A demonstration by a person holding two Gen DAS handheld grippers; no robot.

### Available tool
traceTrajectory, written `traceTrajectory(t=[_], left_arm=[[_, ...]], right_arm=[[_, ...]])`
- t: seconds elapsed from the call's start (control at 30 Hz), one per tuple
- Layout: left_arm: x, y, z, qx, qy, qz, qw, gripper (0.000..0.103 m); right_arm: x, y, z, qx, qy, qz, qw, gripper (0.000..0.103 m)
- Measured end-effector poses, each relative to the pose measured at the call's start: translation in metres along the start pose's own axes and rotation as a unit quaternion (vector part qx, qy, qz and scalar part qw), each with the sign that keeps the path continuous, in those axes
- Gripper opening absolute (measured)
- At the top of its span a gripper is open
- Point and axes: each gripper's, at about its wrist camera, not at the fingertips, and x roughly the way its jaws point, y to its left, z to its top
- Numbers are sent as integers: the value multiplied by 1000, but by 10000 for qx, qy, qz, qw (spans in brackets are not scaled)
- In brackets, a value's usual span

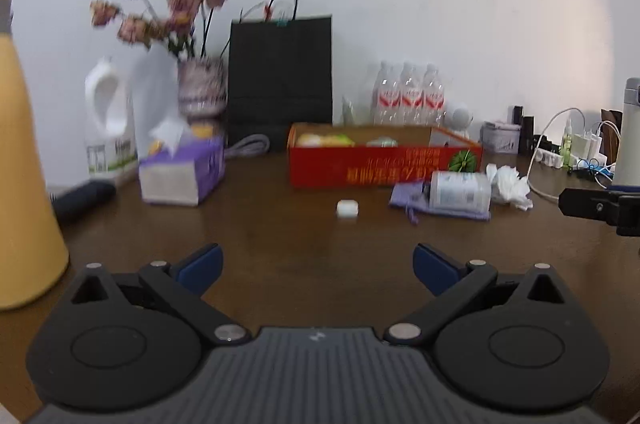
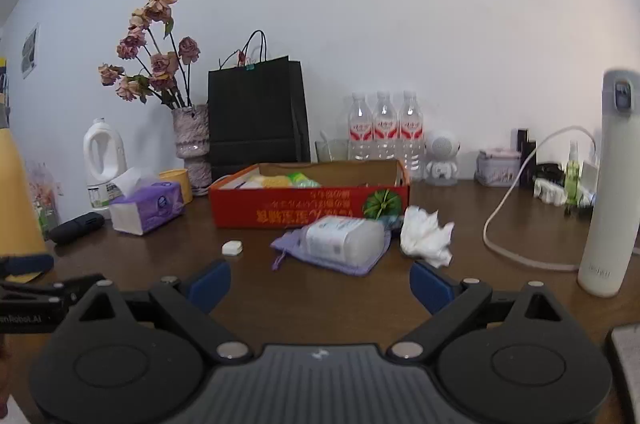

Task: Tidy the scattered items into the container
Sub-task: 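Withdraw both grippers toward the white wipes box and small white item, then grasp the small white item with the left gripper while the right gripper grasps the white wipes box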

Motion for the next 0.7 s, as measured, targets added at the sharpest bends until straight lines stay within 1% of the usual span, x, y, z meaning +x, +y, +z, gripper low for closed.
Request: traceTrajectory(t=[0.07, 0.2, 0.33, 0.43, 0.47, 0.5, 0.53, 0.6, 0.67, 0.7], left_arm=[[7, 4, 4, -87, 32, 11, 10000, 103], [22, 5, 14, -74, 33, -7, 10000, 103], [55, 0, 31, 105, 66, -116, 9999, 103], [95, -5, 48, 277, 130, -244, 9992, 103], [112, -7, 54, 311, 242, -343, 9986, 101], [129, -9, 60, 335, 393, -448, 9977, 94], [147, -11, 65, 338, 542, -555, 9964, 91], [175, -14, 69, 337, 775, -688, 9940, 80], [196, -17, 68, 366, 977, -699, 9921, 79], [205, -17, 66, 368, 1095, -718, 9907, 75]], right_arm=[[9, -2, 0, 134, 139, 59, 9998, 96], [45, -8, 11, 220, 485, -161, 9985, 96], [105, -20, 28, 433, 982, -394, 9934, 97], [158, -22, 37, 684, 1267, -358, 9889, 97], [173, -22, 40, 741, 1326, -329, 9879, 97], [186, -21, 42, 774, 1394, -353, 9866, 97], [198, -20, 44, 782, 1454, -410, 9854, 97], [218, -18, 45, 798, 1559, -640, 9825, 97], [232, -17, 44, 900, 1689, -833, 9780, 97], [237, -18, 41, 964, 1740, -816, 9766, 97]])
